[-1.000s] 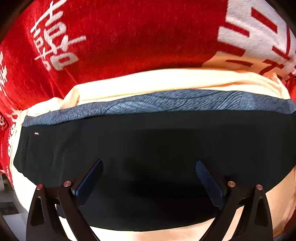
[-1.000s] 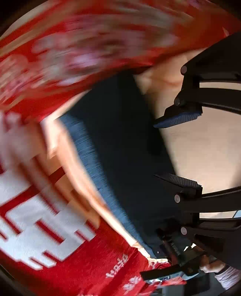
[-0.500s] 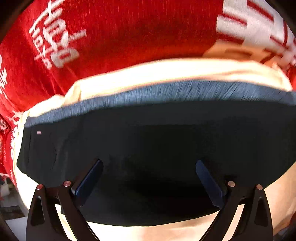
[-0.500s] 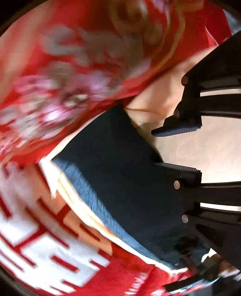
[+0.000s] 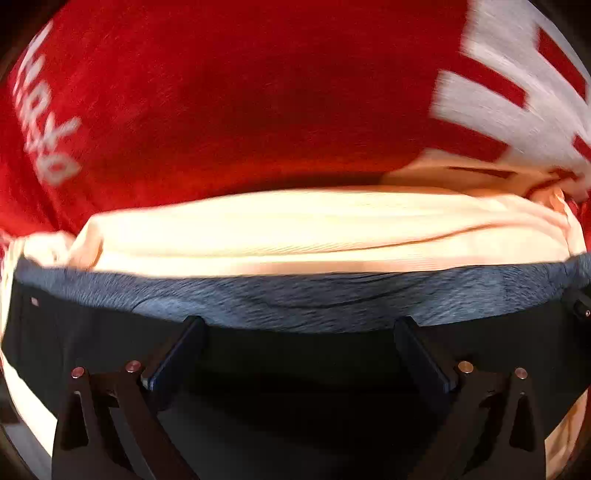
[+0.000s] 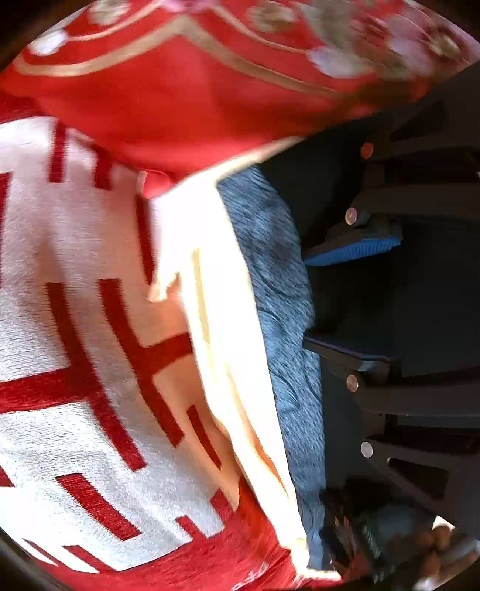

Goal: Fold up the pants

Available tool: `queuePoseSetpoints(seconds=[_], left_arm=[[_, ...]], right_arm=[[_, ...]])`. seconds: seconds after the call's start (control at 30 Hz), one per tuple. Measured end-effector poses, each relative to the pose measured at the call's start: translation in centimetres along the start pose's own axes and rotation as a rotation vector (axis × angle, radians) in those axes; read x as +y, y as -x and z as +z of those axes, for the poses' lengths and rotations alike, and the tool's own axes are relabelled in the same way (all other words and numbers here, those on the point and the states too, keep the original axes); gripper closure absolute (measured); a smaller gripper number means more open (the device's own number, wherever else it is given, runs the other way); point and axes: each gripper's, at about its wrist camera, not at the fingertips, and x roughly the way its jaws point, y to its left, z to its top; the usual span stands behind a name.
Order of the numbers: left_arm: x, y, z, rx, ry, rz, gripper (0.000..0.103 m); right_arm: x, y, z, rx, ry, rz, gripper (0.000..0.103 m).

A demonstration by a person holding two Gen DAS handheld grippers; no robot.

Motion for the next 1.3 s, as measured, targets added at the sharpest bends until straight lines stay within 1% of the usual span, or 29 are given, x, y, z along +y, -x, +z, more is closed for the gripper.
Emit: queuePoseSetpoints(seconds=[0.07,0.1,0.17,0.27,0.3,0.4,0.47,0.5,0.53,0.63,0.77,0.8,0.83,0.87,0.9,1.0,1.07,1.1,1.13,1.17,1.27,1.3], left_arm=[[1.3,0.4,-0.1,0.017,0.009,0.03,0.0],[2.1,0.8,-0.3,0.025,0.013,0.041,0.0],[3.6,2.1,-1.0,0.028,0.014,0.062,0.0],[5.9,4.1,-3.0,0.033,0.017,0.079,0.0],[6.8,4.7,-3.7,0.041,0.025,0.08,0.0],[9.9,5.9,-5.5,0.064,0.046,0.075,0.0],[12.0,6.5,-6.9,0.068,0.052,0.08,0.0],[13.4,6.7,-7.7,0.073,0.056,0.081,0.0],[14.4,6.8,-8.2,0.077,0.06,0.08,0.0],[18.0,7.1,-9.1,0.084,0.064,0.075,0.0],[22.6,7.4,-9.7,0.081,0.075,0.069,0.0],[24.5,7.2,-9.5,0.078,0.081,0.069,0.0],[26.1,7.0,-9.4,0.072,0.086,0.073,0.0],[27.8,7.0,-9.4,0.064,0.089,0.078,0.0],[29.9,7.0,-9.2,0.053,0.091,0.092,0.0],[34.5,6.1,-8.6,0.037,0.095,0.112,0.0],[37.0,4.5,-8.1,0.062,0.101,0.123,0.0],[38.2,3.6,-7.9,0.073,0.113,0.125,0.0],[38.8,2.3,-7.6,0.072,0.119,0.124,0.0],[39.5,1.8,-7.4,0.064,0.127,0.125,0.0],[40.1,1.4,-7.4,0.053,0.139,0.124,0.0],[39.1,2.4,-7.8,0.052,0.14,0.123,0.0]], right_arm=[[-0.1,0.7,0.0,0.022,-0.023,-0.016,0.059],[-0.1,0.9,0.0,0.03,-0.029,-0.014,0.053],[0.0,2.0,-0.9,0.047,-0.058,0.031,0.05],[0.5,4.1,-3.0,0.073,-0.063,0.078,0.05],[1.0,4.5,-3.7,0.083,-0.063,0.091,0.05],[3.3,5.9,-6.0,0.122,-0.077,0.166,0.05],[5.3,6.1,-7.9,0.16,-0.074,0.237,0.05],[6.4,6.1,-8.3,0.171,-0.072,0.264,0.05],[8.1,6.2,-9.1,0.184,-0.064,0.305,0.05],[11.9,5.9,-11.3,0.215,-0.06,0.39,0.05],[18.3,4.3,-14.5,0.281,-0.139,0.547,0.05],[20.1,3.8,-15.5,0.301,-0.167,0.585,0.05],[21.1,3.4,-16.1,0.311,-0.185,0.605,0.05],[23.0,2.6,-16.9,0.324,-0.212,0.635,0.05],[24.2,2.1,-17.4,0.325,-0.223,0.645,0.05],[27.7,0.3,-18.5,0.326,-0.258,0.674,0.05],[29.3,-0.1,-19.1,0.321,-0.26,0.674,0.05],[29.4,0.0,-19.2,0.32,-0.258,0.673,0.05],[30.1,-0.5,-19.3,0.32,-0.253,0.674,0.05],[30.6,-0.7,-19.4,0.321,-0.25,0.673,0.05],[31.7,-1.6,-19.9,0.336,-0.239,0.654,0.05],[31.6,-1.6,-20.0,0.336,-0.242,0.652,0.05]])
